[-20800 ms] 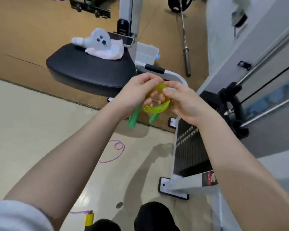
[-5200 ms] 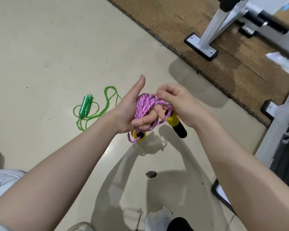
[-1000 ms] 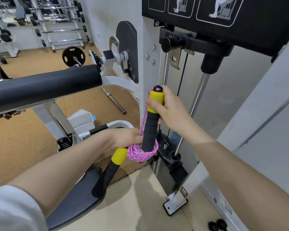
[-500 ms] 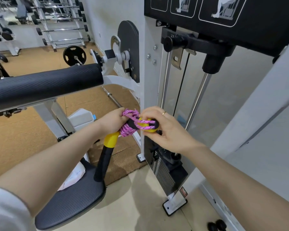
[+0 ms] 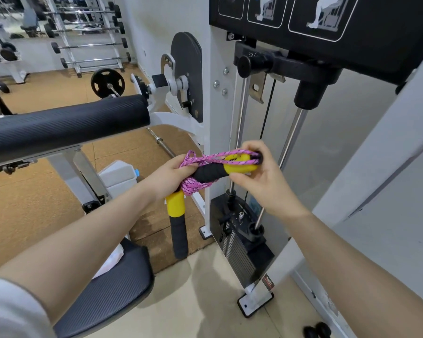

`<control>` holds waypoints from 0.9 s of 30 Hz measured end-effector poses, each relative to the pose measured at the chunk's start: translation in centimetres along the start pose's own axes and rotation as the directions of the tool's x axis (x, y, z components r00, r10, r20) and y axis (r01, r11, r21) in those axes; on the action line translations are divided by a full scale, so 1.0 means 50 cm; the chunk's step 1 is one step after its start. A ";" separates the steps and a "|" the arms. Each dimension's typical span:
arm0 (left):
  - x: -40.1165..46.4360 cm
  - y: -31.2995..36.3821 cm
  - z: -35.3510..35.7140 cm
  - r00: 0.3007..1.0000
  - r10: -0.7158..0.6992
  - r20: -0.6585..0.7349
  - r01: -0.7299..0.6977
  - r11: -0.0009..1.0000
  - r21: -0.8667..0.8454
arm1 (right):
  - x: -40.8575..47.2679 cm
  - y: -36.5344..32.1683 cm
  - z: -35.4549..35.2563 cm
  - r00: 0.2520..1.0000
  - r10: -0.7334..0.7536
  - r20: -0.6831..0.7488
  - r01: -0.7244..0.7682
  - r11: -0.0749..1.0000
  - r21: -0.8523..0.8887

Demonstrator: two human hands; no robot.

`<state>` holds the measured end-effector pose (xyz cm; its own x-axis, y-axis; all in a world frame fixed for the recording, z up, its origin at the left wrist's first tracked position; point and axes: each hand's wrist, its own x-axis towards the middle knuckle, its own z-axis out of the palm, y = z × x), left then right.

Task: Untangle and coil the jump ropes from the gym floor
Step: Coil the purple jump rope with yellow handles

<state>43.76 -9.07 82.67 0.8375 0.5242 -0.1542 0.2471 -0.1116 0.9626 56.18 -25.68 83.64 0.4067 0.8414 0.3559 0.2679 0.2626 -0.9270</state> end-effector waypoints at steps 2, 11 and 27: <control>0.000 -0.004 0.010 0.999 -0.044 0.020 0.046 0.996 -0.081 | 0.006 0.007 -0.008 0.998 0.052 -0.040 -0.048 0.994 0.097; -0.022 -0.025 0.058 0.977 -0.063 0.205 0.090 0.988 -0.126 | 0.053 -0.004 0.040 0.995 0.045 -0.087 -0.048 0.998 -0.032; -0.010 -0.042 0.058 0.970 -0.006 0.242 0.035 0.993 -0.112 | -0.020 0.098 0.040 0.705 0.703 0.095 -0.634 0.565 0.528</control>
<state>44.24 -11.53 80.08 0.9288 0.3055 -0.2097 0.2196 0.0022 0.9756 55.30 -24.30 78.52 0.3919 0.8226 -0.4121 -0.5677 -0.1363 -0.8119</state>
